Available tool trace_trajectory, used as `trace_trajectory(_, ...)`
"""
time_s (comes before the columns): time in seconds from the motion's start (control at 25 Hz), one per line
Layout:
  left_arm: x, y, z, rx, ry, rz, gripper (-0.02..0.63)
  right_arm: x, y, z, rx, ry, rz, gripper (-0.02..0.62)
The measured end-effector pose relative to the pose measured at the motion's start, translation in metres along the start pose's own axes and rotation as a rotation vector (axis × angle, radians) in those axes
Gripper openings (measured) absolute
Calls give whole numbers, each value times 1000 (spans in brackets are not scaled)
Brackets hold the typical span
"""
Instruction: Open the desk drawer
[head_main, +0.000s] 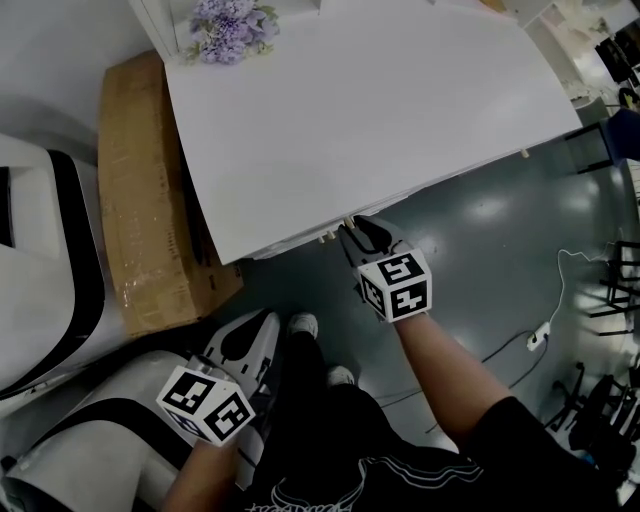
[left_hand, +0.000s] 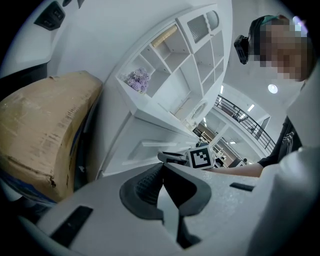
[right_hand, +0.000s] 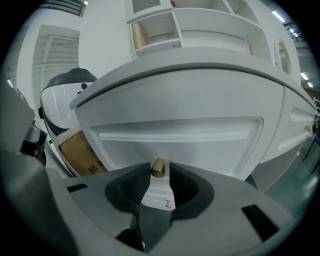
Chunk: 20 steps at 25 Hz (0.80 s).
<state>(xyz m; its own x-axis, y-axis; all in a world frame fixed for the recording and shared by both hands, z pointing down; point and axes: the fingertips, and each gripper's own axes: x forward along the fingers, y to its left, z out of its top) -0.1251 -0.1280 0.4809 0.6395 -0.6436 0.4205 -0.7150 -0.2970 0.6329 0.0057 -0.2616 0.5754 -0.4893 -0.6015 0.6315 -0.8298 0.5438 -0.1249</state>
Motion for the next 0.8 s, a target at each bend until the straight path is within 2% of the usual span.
trace_trajectory(0.2,-1,2,-4,-7,-5,9,5,3,3,0,-9,1,-6,95)
trace_trajectory(0.8,-4,-7,-15,-13,-2,16,5,1,2,-2,-2,8,-17,91)
